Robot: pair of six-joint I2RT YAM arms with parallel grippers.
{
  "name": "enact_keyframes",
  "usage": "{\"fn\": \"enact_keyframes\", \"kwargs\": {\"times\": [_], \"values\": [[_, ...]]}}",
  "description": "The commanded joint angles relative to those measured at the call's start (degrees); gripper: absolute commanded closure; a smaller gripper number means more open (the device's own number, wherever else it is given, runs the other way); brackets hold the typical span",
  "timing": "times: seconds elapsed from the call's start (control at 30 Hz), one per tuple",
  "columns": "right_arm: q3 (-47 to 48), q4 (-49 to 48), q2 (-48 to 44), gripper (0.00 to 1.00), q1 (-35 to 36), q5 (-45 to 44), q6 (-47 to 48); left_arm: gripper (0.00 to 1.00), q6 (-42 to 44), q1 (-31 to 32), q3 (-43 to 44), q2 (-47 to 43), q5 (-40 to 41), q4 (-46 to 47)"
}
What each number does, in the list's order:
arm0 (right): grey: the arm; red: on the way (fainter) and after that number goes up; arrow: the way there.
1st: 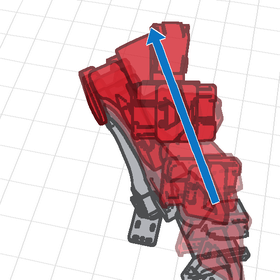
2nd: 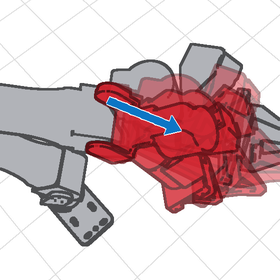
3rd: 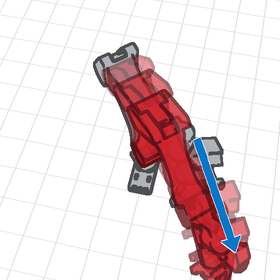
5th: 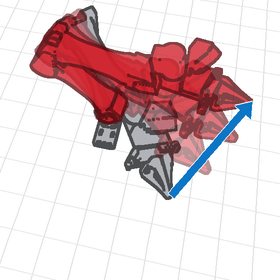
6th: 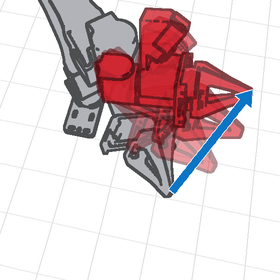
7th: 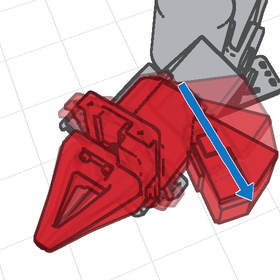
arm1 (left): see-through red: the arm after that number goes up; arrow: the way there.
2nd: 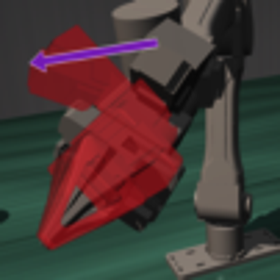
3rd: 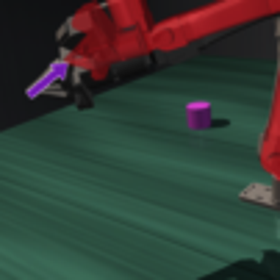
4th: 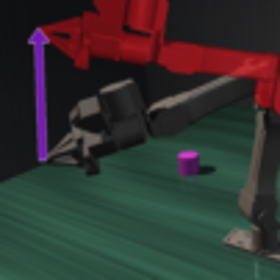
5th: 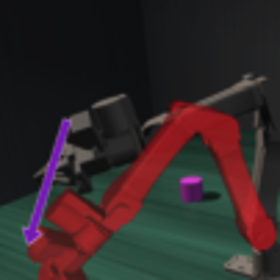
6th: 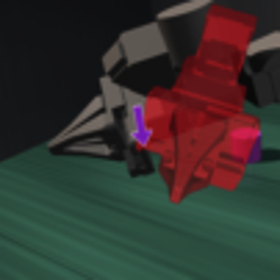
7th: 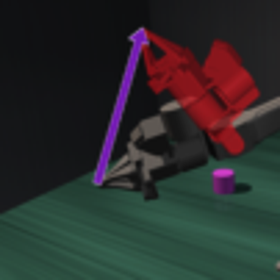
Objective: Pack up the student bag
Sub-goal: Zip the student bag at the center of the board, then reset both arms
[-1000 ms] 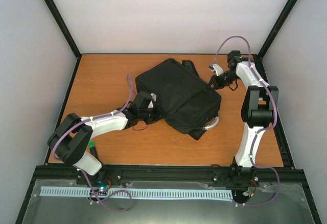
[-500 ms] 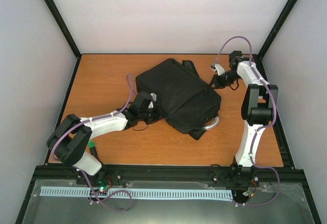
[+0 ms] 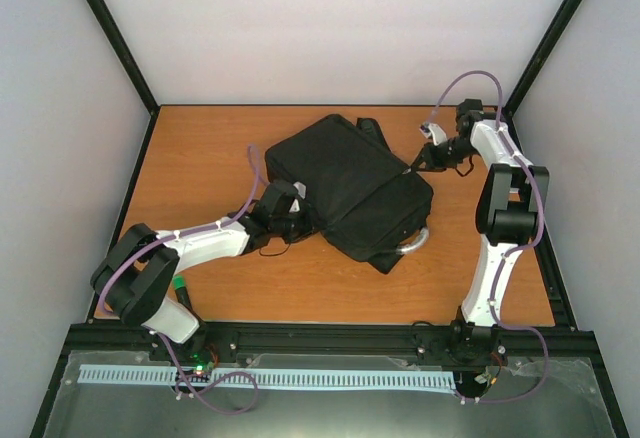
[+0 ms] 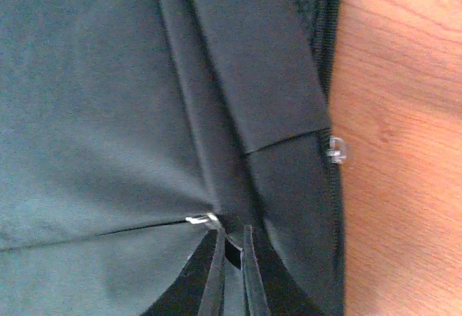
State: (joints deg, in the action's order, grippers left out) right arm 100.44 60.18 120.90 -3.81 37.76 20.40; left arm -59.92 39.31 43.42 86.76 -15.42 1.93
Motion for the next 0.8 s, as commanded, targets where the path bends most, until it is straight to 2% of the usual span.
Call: {"fn": "enact_keyframes", "kwargs": {"times": [0.0,0.07,0.13,0.2,0.3,0.37,0.43,0.5,0.57,0.67,0.7,0.77], "values": [[0.9,-6.7,1.2,0.89,-4.2,-6.8,0.0,0.99,2.8,-0.1,-1.7,-1.2,2.1,-7.7],[-0.4,-6.6,-0.3,0.84,-4.2,-4.5,0.2,0.99,3.9,-0.1,-0.8,-1.3,1.9,-8.3],[-1.4,-5.8,-2.6,0.75,-4.2,-3.5,-0.5,0.97,7.1,-0.1,1.3,-1.5,2.2,-11.1],[-2.5,-5.5,-5.9,0.68,-4.2,-4.0,-1.2,0.86,11.0,-0.2,4.7,-2.4,4.4,-16.1],[-4.9,-5.8,-11.8,0.60,-4.3,-5.4,-1.5,0.51,15.1,-0.1,8.1,-5.3,8.7,-23.3],[-6.3,-5.8,-15.4,0.57,-4.2,-5.7,-1.3,0.35,17.9,-0.3,10.5,-7.1,10.8,-27.5],[-8.0,-6.3,-19.8,0.53,-4.2,-6.3,-1.1,0.23,20.8,-0.7,13.2,-8.3,13.3,-32.6],[-9.5,-7.3,-23.3,0.51,-4.2,-7.6,-1.1,0.11,23.9,-1.6,16.3,-9.1,16.2,-37.0],[-11.7,-9.1,-26.8,0.52,-4.2,-9.7,-1.6,0.01,27.5,-3.2,19.5,-9.9,19.0,-40.5],[-17.8,-14.3,-34.1,0.53,-4.3,-12.4,-2.7,0.00,30.5,-6.4,22.3,-11.0,26.3,-43.2],[-21.0,-17.0,-37.4,0.49,-4.3,-13.3,-3.1,0.00,31.1,-6.9,22.5,-11.4,30.9,-43.6],[-28.4,-22.7,-43.8,0.18,-4.3,-15.7,-5.7,0.00,33.5,-7.5,22.7,-11.9,40.5,-44.3]]}}
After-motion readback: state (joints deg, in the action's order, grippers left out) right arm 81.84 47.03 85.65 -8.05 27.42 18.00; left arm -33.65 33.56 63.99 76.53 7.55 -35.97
